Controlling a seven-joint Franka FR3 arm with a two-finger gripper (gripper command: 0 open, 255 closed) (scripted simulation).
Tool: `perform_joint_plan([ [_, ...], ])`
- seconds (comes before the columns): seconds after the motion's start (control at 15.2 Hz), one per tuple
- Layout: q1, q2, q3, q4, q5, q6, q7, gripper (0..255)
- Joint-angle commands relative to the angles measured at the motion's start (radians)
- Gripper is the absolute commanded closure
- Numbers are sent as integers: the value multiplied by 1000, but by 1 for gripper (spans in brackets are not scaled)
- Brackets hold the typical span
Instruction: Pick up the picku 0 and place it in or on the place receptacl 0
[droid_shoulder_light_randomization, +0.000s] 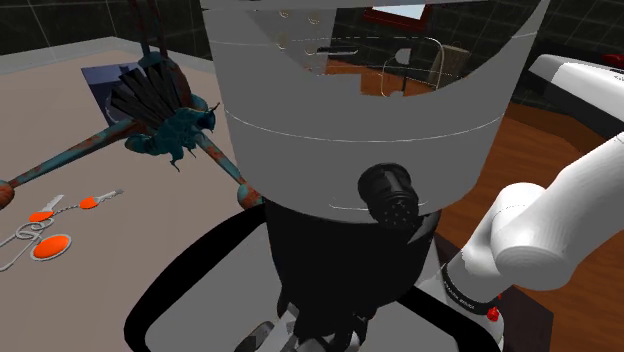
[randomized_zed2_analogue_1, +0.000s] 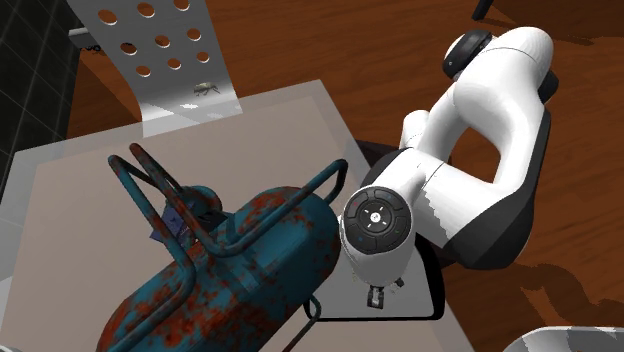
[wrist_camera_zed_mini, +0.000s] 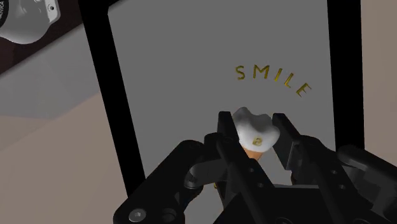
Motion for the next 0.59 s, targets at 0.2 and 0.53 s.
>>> perform_joint_plan([
  [0.2,-4,-12,-22,-41,16,-11,-19,0],
  [0.53,-17,49,1,69,-22,-71,23,0],
])
